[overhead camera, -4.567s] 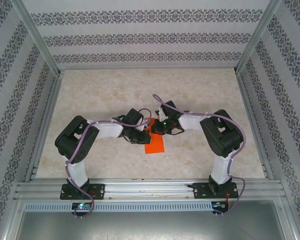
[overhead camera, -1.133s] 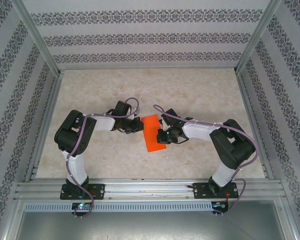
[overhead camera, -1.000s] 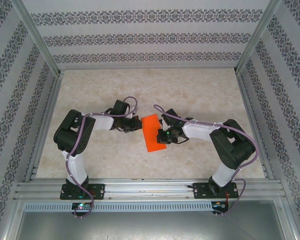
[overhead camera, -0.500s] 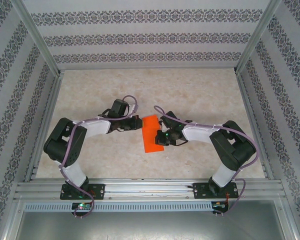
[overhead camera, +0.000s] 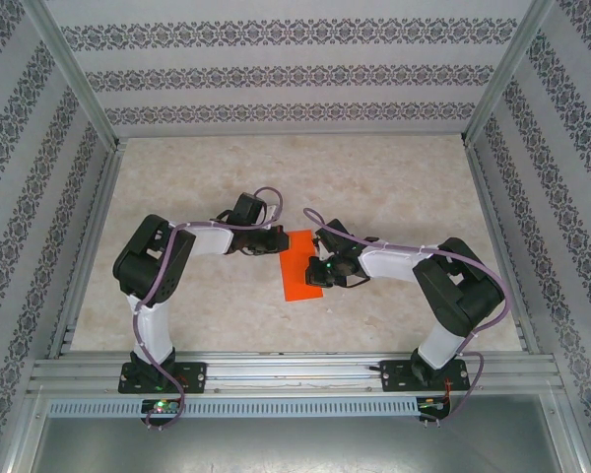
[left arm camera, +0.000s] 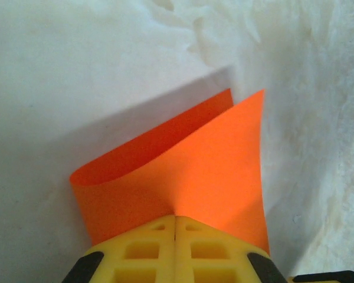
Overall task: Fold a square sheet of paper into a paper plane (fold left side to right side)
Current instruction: First fold the square sheet of paper in half at the center of the table, then fold the triangle a second time at the center of the table.
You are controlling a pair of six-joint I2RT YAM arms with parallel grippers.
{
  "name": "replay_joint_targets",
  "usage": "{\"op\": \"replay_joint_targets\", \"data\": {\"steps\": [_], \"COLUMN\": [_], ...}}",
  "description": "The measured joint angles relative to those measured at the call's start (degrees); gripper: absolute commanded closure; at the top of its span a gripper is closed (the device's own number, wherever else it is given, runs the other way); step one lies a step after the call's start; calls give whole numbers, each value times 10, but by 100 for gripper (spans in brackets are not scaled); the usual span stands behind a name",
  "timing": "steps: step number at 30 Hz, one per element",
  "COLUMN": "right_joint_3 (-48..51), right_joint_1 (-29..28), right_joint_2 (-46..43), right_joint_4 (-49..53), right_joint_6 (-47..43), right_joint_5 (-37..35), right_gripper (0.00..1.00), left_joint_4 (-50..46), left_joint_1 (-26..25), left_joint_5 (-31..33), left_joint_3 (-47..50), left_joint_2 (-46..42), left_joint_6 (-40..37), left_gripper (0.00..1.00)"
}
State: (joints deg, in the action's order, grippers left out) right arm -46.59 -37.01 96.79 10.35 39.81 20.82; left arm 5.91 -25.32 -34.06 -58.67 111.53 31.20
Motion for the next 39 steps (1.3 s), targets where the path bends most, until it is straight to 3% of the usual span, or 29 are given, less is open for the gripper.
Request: {"op": "replay_joint_targets", "data": {"steps": [20, 35, 39], "right_joint_3": [3, 8, 13], "right_joint_1": [0, 0, 0], "right_joint_2": [0, -2, -4], "right_joint_4": [-8, -17, -24], "right_joint_6": [4, 9, 16], "right_joint_5": [0, 0, 0], "right_gripper": [100, 100, 100], "left_joint_4": [-7, -21, -21], "left_joint_1": [31, 59, 68], "left_joint_5": [-39, -21, 16], "left_joint_3": [-35, -79, -56], "left_joint_2": [33, 59, 32], "left_joint_6": [0, -10, -17], "left_gripper": [97, 98, 97]}}
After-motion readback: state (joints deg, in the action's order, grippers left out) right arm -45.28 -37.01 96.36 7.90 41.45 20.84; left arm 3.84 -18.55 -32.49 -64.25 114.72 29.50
